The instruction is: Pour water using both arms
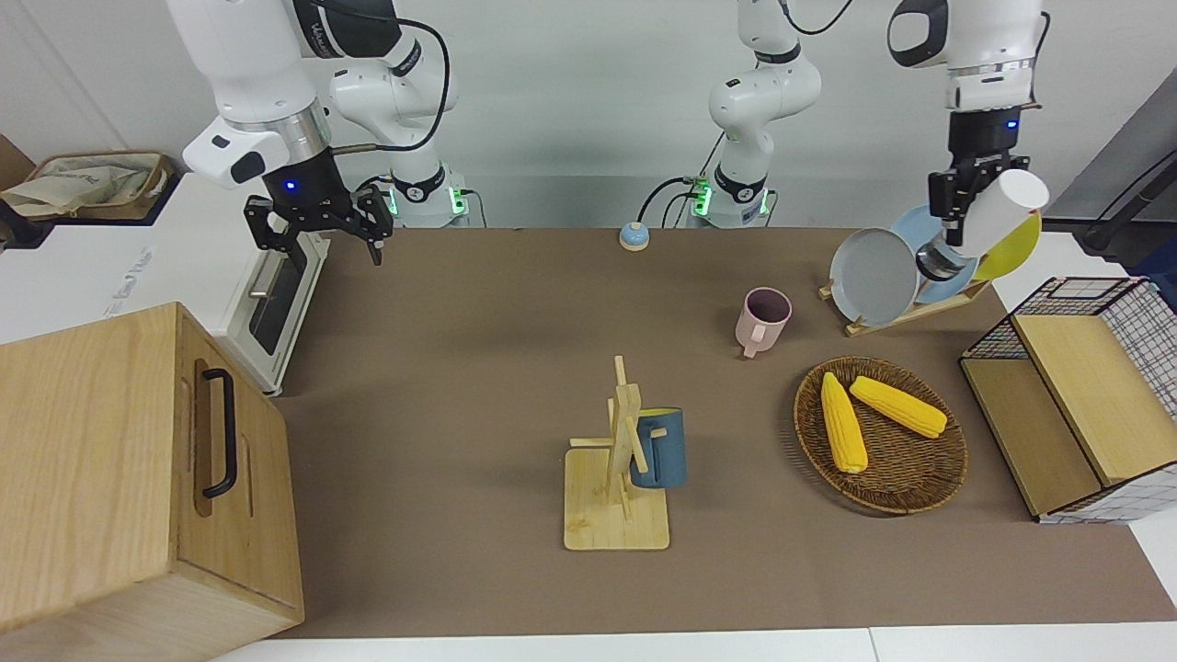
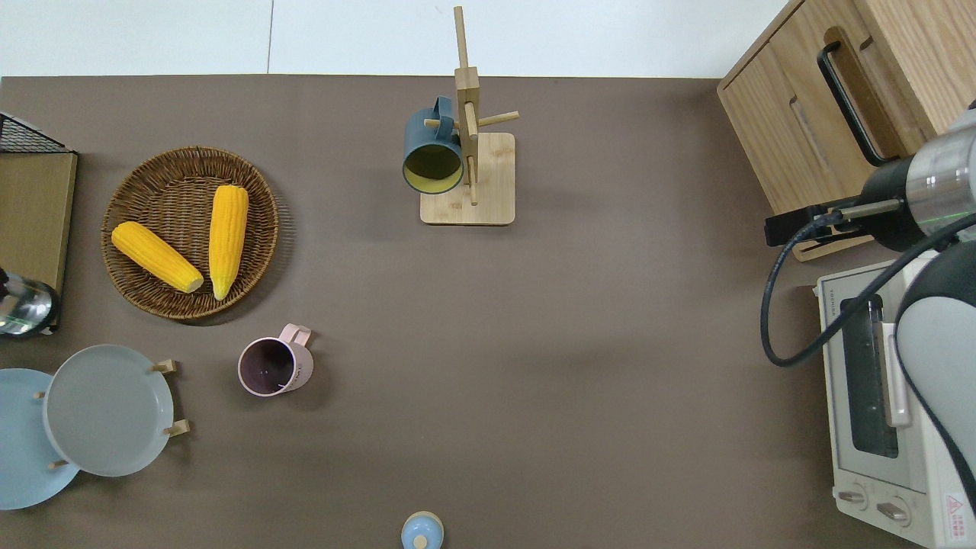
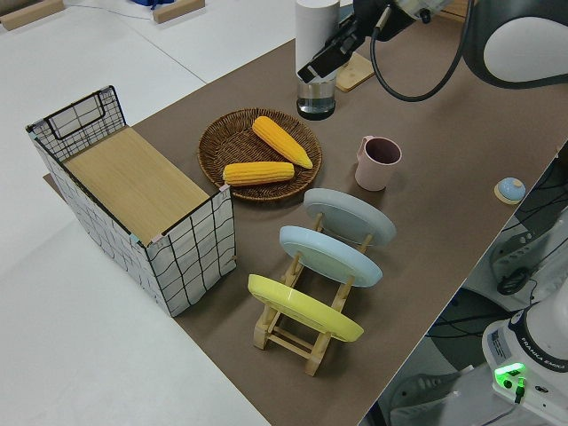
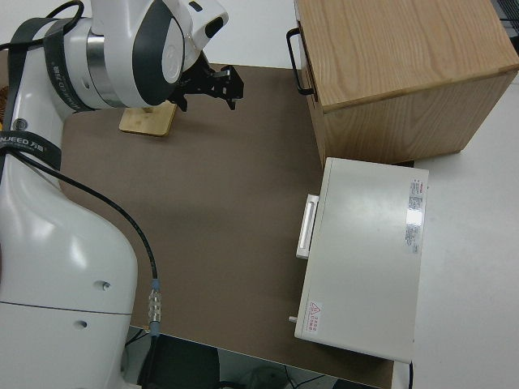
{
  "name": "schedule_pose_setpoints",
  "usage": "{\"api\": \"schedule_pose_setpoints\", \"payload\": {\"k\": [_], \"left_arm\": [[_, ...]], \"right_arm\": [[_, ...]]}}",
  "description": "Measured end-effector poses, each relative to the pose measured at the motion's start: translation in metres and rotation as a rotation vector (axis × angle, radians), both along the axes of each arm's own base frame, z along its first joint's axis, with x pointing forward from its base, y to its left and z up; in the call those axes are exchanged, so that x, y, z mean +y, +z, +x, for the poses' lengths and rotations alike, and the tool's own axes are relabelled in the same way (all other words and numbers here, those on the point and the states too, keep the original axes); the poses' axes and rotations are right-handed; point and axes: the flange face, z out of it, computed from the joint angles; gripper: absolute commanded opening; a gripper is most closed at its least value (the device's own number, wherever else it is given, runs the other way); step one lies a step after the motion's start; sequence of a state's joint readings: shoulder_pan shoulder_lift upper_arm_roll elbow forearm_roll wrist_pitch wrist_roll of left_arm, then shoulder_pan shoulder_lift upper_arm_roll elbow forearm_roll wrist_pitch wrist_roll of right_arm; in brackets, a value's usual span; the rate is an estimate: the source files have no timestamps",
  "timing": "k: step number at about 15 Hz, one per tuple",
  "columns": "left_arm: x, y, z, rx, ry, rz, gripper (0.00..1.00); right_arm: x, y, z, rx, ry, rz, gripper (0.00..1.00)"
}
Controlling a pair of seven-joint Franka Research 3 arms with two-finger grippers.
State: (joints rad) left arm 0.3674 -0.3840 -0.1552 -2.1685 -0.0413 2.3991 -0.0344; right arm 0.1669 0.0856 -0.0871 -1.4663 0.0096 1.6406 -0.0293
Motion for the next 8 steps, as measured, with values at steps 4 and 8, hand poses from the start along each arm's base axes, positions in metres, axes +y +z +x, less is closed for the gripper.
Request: {"api": "schedule_pose_setpoints", "payload": {"k": [4,8], "left_arm": [[0.049,0.02,0.042,-0.027,0.004,0.033,0.0],[0.104,0.005,0.068,-0.064,0.008,0.074,0.0]], "right_arm": [[0.0,0.0,0.0,0.0,0.0,0.0,0.992],[0.0,0.0,0.0,0.0,0.0,0.0,0.992]]}}
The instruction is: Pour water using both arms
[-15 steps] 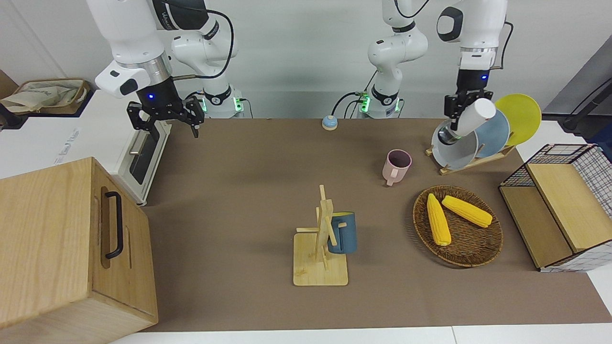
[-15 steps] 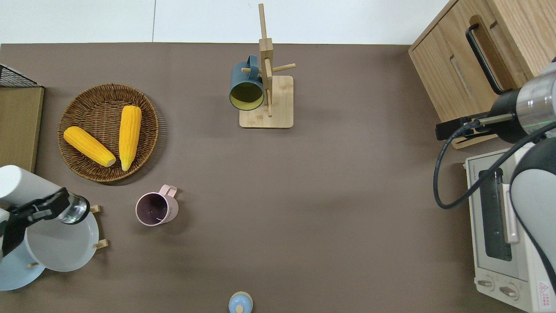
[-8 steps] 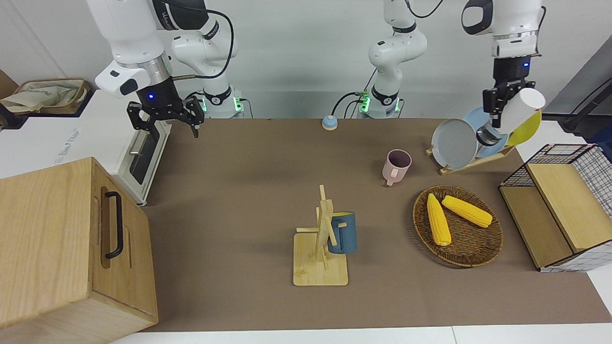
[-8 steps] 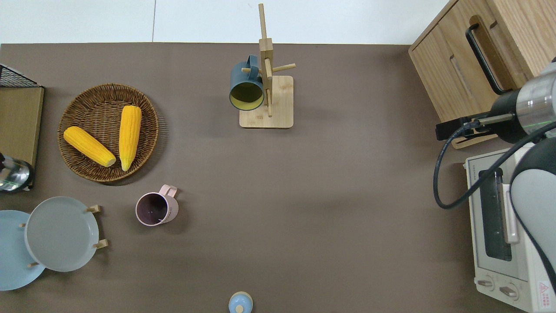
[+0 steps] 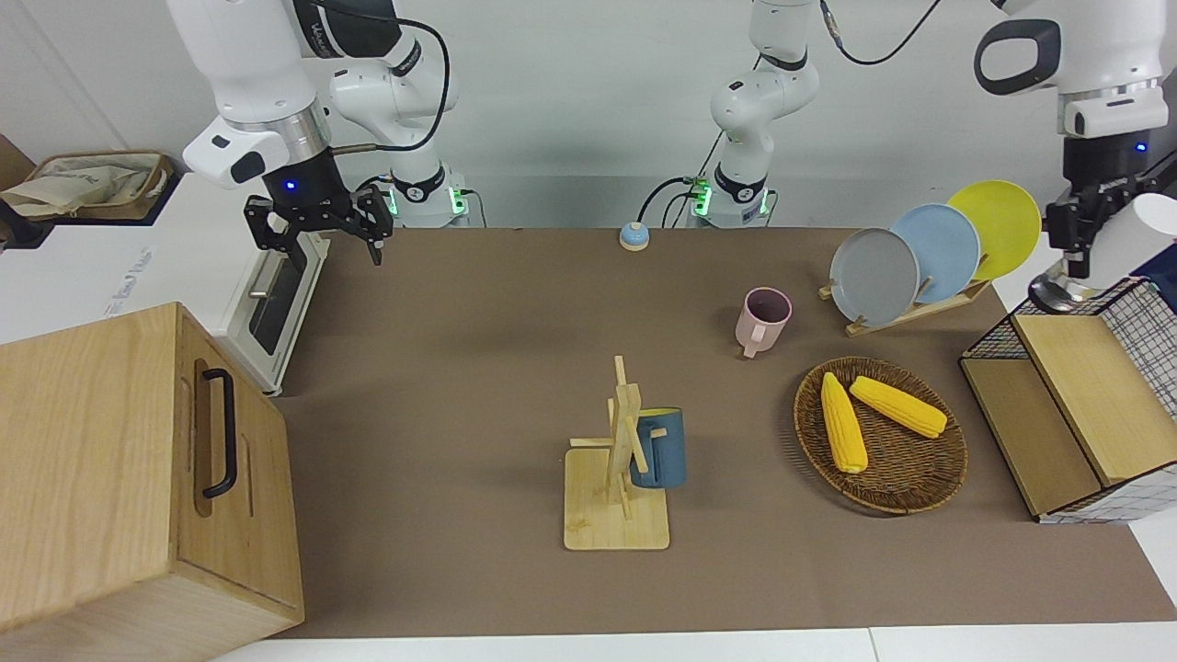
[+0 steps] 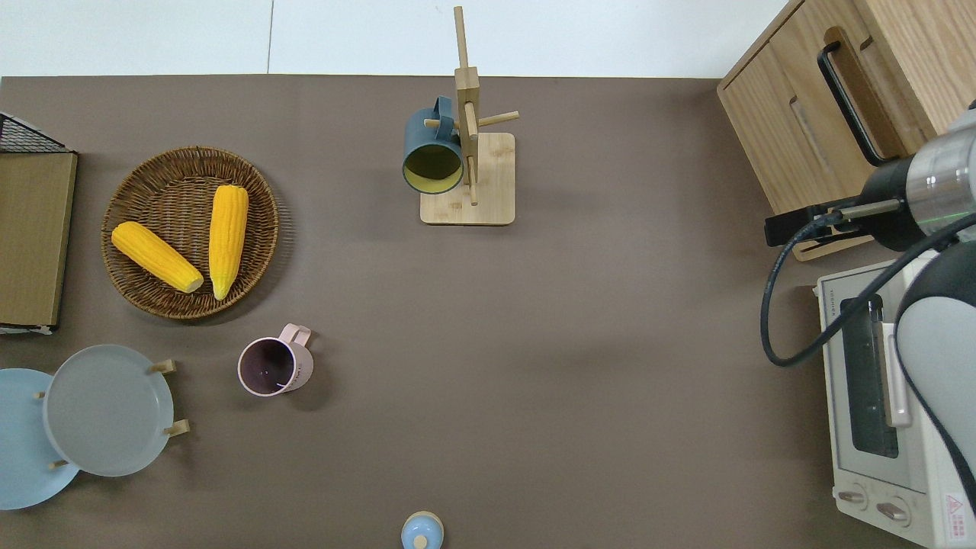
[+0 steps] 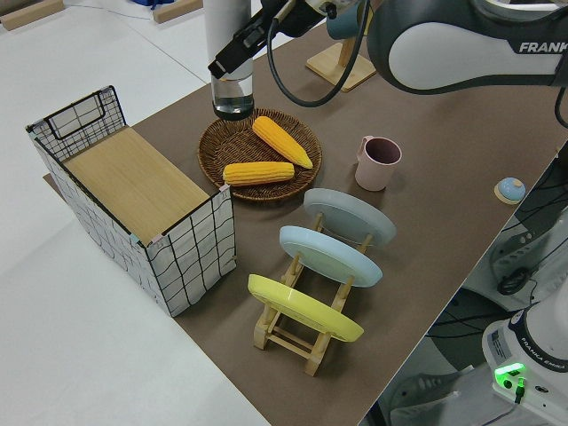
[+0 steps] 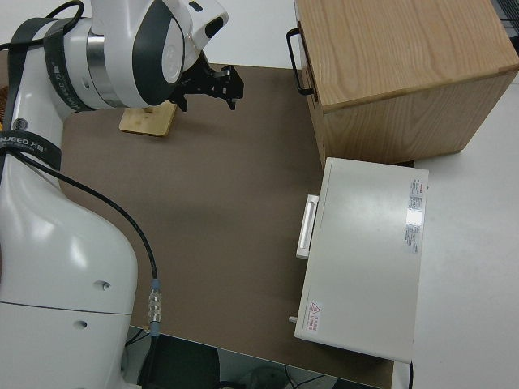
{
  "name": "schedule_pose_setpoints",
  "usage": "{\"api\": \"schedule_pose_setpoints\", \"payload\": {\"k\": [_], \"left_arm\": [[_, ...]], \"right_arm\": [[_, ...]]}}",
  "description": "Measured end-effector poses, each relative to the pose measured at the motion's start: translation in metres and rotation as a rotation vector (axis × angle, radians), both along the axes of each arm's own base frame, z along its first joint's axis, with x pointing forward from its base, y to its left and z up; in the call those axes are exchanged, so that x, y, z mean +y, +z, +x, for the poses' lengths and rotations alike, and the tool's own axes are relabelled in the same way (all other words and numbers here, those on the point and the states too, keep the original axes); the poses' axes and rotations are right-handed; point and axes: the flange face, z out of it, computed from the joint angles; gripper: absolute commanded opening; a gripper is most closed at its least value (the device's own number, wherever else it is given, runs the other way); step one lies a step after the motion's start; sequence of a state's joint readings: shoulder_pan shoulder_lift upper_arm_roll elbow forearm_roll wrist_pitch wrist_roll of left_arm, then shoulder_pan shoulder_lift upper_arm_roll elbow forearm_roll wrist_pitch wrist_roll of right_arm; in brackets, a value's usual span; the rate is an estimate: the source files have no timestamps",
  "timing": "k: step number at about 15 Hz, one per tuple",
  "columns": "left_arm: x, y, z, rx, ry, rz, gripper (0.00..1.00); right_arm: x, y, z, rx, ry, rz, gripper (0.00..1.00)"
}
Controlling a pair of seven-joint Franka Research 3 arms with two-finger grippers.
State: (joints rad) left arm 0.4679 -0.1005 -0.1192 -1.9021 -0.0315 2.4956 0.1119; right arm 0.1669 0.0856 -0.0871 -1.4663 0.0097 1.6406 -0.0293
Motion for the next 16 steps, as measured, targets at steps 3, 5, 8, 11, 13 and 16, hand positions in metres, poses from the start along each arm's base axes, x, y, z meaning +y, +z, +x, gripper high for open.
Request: {"api": "schedule_pose_setpoints", "payload": {"k": [3,5,8,11,13,16], "left_arm": [[0.027,-0.01,0.015,-0.028,-0.035,-0.002,0.0],[0.047,-0.01,0.019,-0.057,-0.082,-0.018,0.0],[0.085,-0.024,0.016,-0.093,-0.159,-0.035,0.0],[0.123,-0.051,0.008,-0.118,-0.22,-0.036,0.0],[0.139,-0.065,0.005,-0.12,-0.24,-0.029,0.0],[0.147,-0.079,0.006,-0.131,-0.257,-0.041,0.0]], "right_arm": [[0.0,0.0,0.0,0.0,0.0,0.0,0.992],[0.0,0.0,0.0,0.0,0.0,0.0,0.992],[0.0,0.0,0.0,0.0,0.0,0.0,0.992],[0.0,0.0,0.0,0.0,0.0,0.0,0.992],[0.0,0.0,0.0,0.0,0.0,0.0,0.992],[0.0,0.0,0.0,0.0,0.0,0.0,0.992]]}}
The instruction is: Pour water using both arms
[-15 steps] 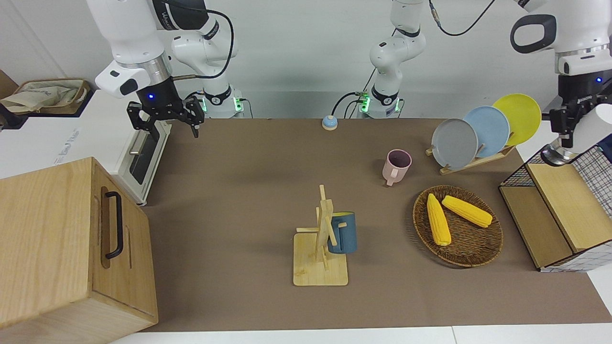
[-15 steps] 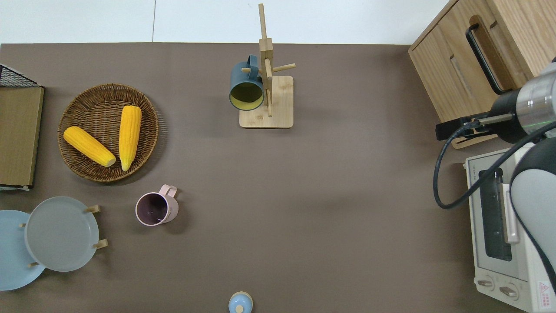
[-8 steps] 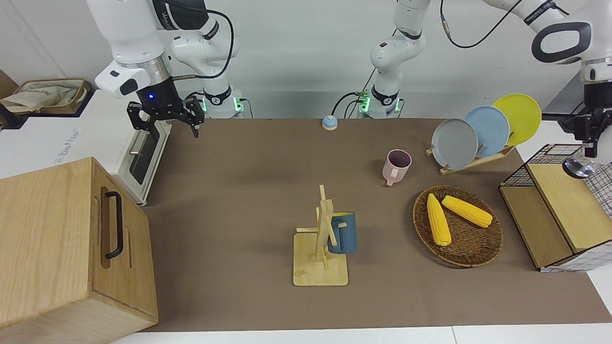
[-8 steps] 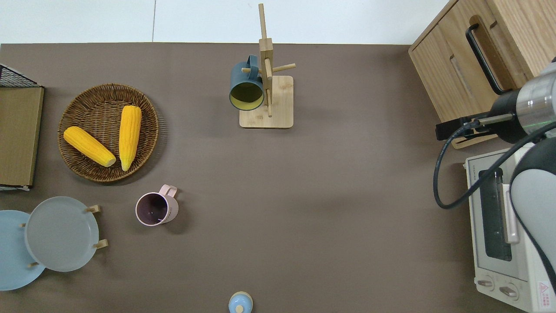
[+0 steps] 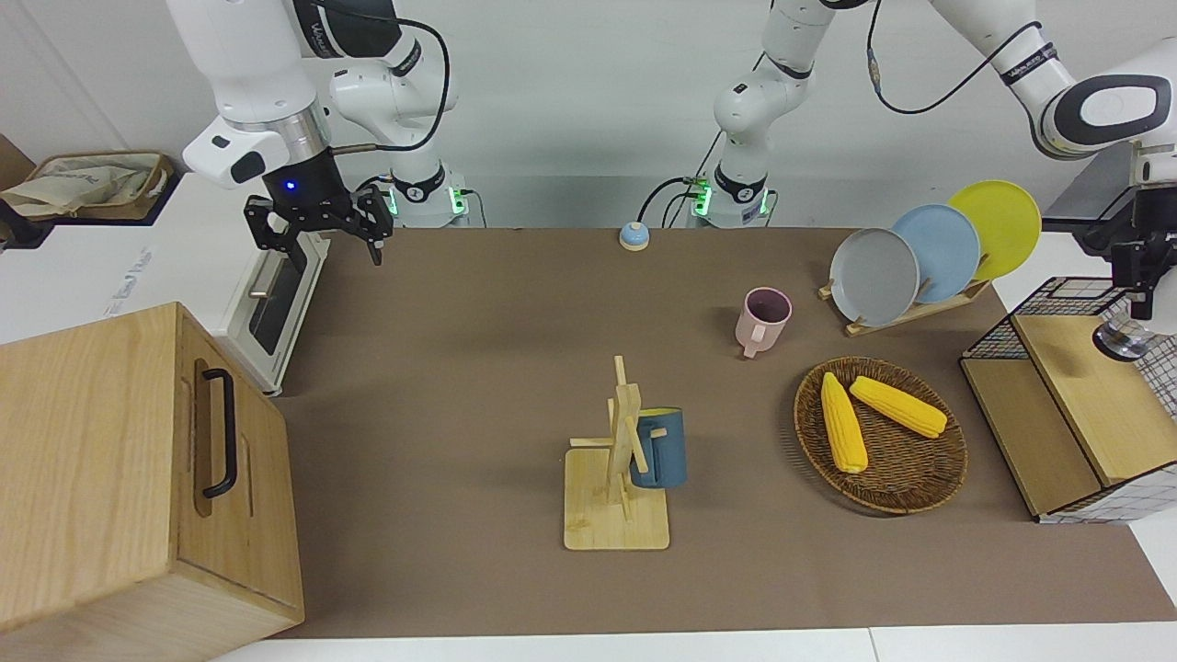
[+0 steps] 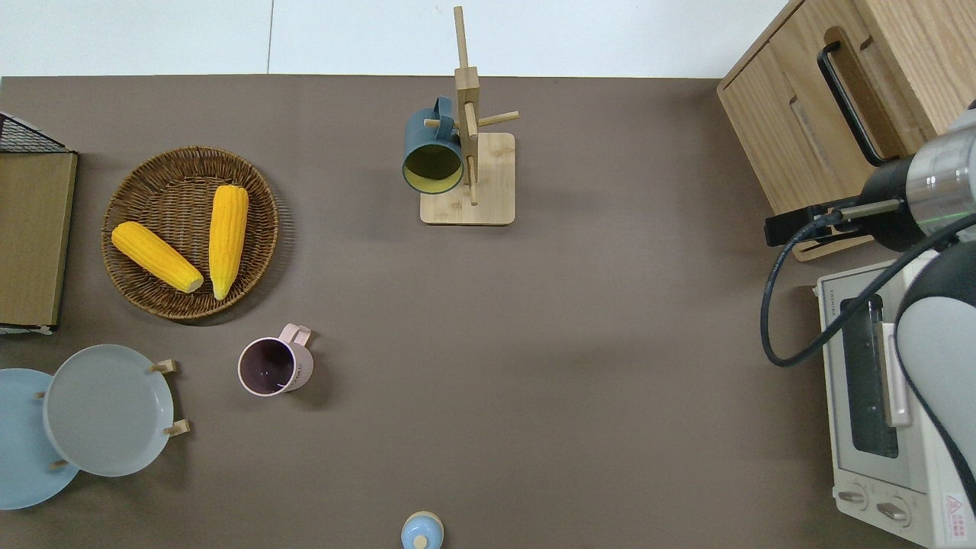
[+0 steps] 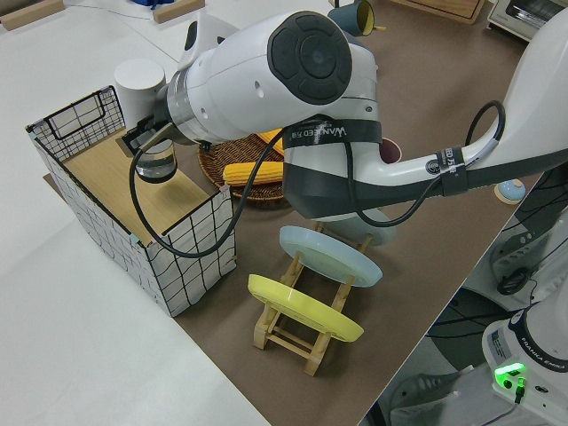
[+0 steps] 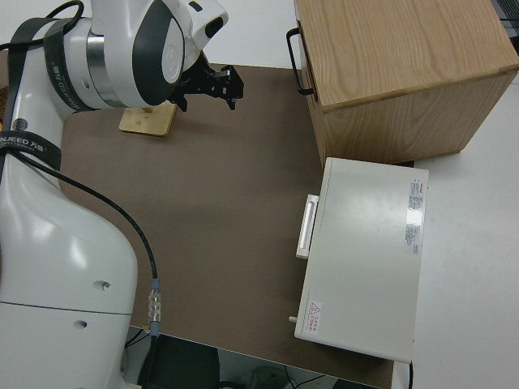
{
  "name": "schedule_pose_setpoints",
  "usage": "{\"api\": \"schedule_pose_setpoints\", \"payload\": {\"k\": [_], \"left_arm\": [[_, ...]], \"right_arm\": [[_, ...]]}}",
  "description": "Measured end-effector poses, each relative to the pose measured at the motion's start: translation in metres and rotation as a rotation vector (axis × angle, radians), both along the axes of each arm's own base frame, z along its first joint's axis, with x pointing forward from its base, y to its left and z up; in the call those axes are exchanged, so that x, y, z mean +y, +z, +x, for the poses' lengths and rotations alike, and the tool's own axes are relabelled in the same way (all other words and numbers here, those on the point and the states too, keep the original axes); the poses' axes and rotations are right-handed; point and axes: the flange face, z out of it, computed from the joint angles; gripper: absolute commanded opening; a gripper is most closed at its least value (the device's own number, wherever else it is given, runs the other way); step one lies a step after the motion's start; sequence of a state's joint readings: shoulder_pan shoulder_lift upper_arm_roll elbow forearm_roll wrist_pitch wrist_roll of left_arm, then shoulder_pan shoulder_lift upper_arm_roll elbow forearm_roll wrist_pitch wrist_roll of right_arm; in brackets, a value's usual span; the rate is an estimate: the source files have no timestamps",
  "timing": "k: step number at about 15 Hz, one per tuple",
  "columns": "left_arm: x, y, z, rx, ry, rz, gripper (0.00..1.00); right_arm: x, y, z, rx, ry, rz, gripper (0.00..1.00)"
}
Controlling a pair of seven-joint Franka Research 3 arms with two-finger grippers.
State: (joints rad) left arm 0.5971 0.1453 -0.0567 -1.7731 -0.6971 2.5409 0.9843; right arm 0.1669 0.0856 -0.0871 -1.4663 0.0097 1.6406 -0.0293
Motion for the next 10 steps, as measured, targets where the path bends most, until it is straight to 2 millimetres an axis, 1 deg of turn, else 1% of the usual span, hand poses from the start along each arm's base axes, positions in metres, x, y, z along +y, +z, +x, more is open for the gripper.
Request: {"api": "schedule_pose_setpoints", "payload": {"k": [4,10], "left_arm": [[0.007,-0.017,0.003,0.003,-0.01,-0.012,0.0],[0.018,-0.032,0.004,0.019,0.006,-0.025,0.0]], "right_arm": [[0.0,0.0,0.0,0.0,0.0,0.0,0.992],[0.0,0.0,0.0,0.0,0.0,0.0,0.992]]}}
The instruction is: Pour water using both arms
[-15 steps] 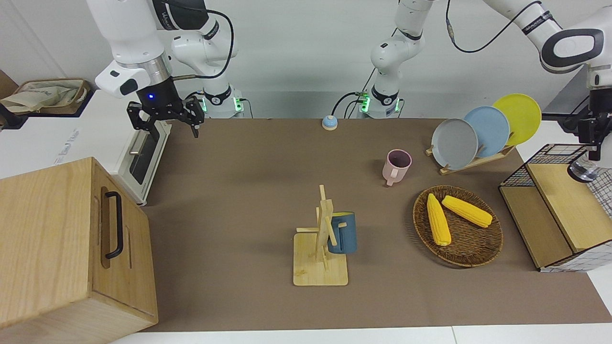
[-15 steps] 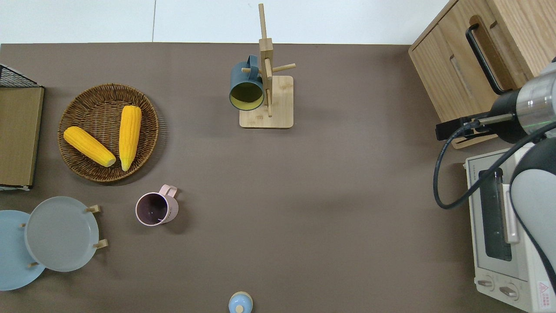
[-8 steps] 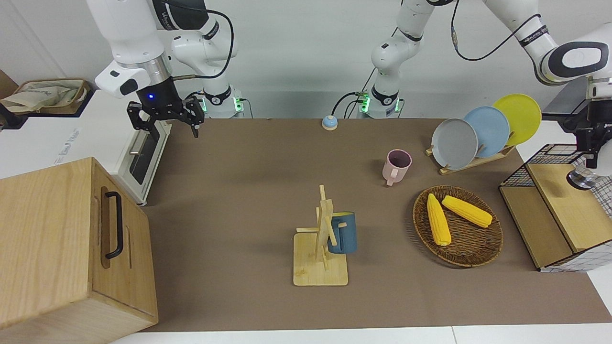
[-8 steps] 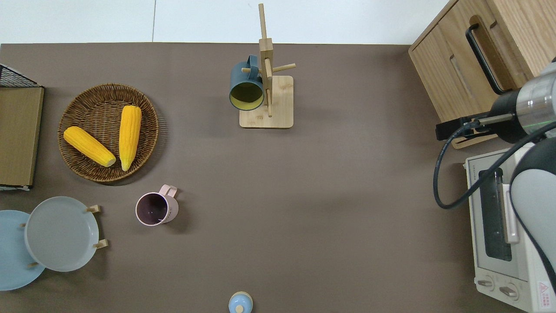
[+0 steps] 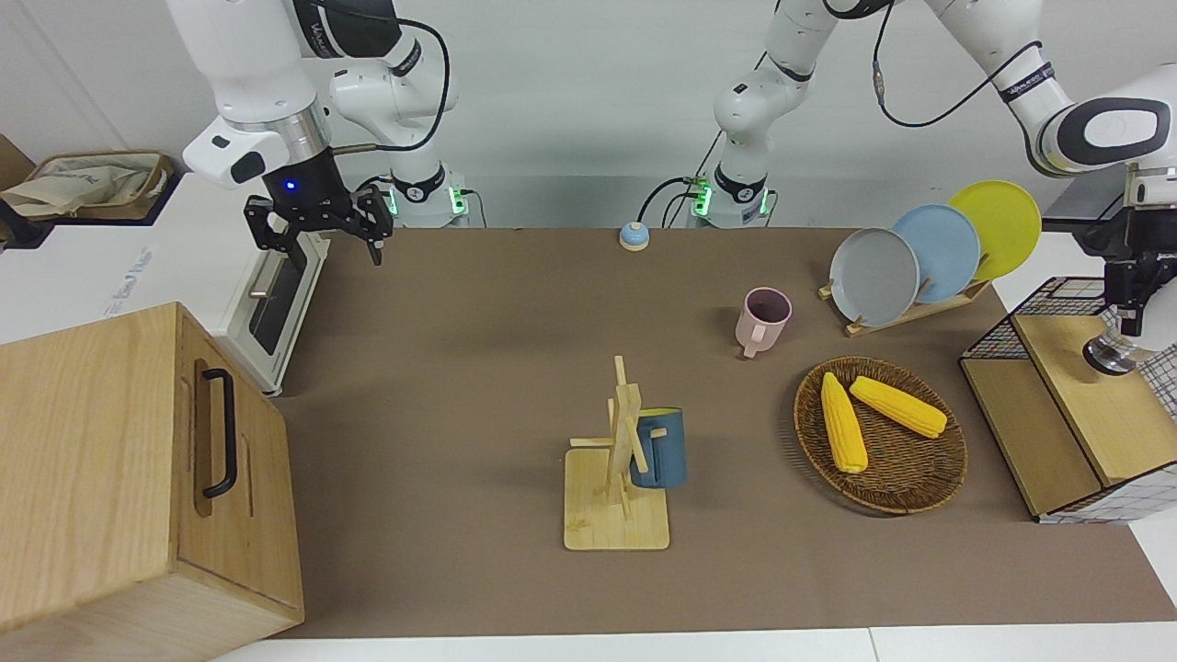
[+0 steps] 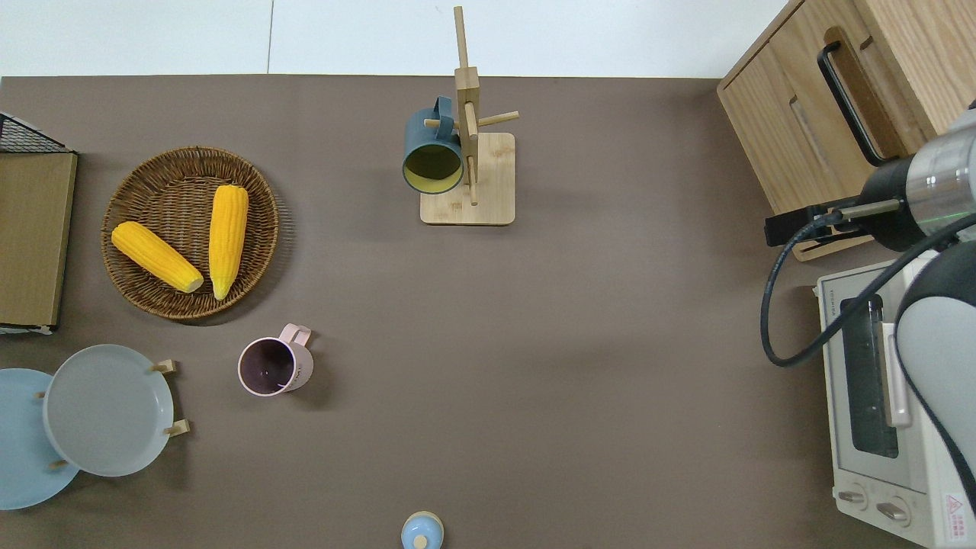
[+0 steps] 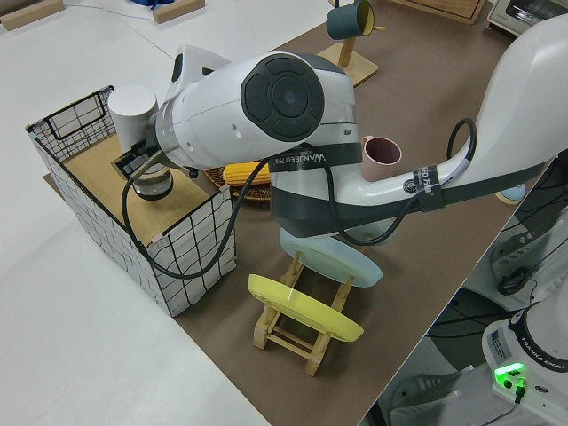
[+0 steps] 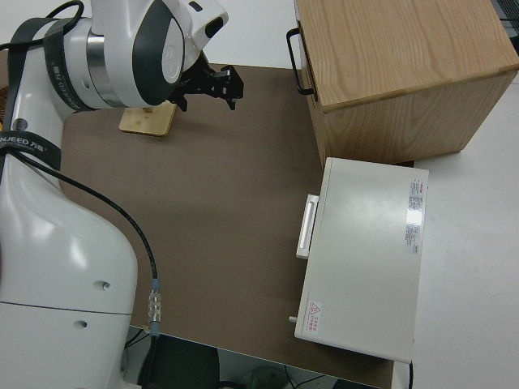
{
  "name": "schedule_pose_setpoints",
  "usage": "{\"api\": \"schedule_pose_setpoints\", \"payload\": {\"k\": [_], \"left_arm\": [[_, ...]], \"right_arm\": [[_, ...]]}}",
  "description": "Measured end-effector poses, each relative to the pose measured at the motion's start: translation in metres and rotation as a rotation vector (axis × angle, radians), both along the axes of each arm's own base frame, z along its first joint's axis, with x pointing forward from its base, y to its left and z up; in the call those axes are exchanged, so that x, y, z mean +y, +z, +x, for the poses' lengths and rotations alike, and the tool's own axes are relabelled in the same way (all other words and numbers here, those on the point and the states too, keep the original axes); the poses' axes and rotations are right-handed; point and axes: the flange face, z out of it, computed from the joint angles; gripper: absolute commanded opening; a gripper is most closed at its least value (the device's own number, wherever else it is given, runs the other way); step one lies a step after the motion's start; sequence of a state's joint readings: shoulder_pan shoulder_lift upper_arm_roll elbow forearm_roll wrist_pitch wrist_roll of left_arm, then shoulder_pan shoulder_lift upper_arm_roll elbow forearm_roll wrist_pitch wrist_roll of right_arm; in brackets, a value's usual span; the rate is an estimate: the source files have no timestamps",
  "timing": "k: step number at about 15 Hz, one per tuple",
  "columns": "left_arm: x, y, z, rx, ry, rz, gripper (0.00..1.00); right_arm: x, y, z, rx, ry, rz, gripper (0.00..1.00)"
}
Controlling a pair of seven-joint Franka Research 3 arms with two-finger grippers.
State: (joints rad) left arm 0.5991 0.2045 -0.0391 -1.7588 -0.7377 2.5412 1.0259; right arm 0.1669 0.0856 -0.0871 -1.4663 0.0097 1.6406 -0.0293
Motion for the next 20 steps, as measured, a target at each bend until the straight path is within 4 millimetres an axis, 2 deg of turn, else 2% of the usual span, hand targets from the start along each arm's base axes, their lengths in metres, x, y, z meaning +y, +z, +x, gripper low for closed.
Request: {"api": "schedule_pose_setpoints", "payload": {"k": [3,7,13,14,15,16,20], "left_arm": [[0.005,-0.005,0.0,0.005,0.007,-0.004,0.01],[0.012,-0.016,0.002,0.016,0.013,-0.013,0.11],[0.013,-0.024,0.006,0.021,0.012,-0.02,0.34],[0.014,-0.024,0.006,0.021,0.012,-0.02,0.46],[0.014,-0.024,0.006,0.021,0.011,-0.019,0.86],[0.014,-0.025,0.006,0.022,0.009,-0.019,1.0],[0.014,-0.017,0.008,0.006,0.01,-0.014,1.0]], "right_arm": [[0.0,0.0,0.0,0.0,0.0,0.0,0.992],[0.0,0.0,0.0,0.0,0.0,0.0,0.992],[0.0,0.0,0.0,0.0,0.0,0.0,0.992],[0.0,0.0,0.0,0.0,0.0,0.0,0.992],[0.0,0.0,0.0,0.0,0.0,0.0,0.992],[0.0,0.0,0.0,0.0,0.0,0.0,0.992],[0.0,0.0,0.0,0.0,0.0,0.0,0.992]]}}
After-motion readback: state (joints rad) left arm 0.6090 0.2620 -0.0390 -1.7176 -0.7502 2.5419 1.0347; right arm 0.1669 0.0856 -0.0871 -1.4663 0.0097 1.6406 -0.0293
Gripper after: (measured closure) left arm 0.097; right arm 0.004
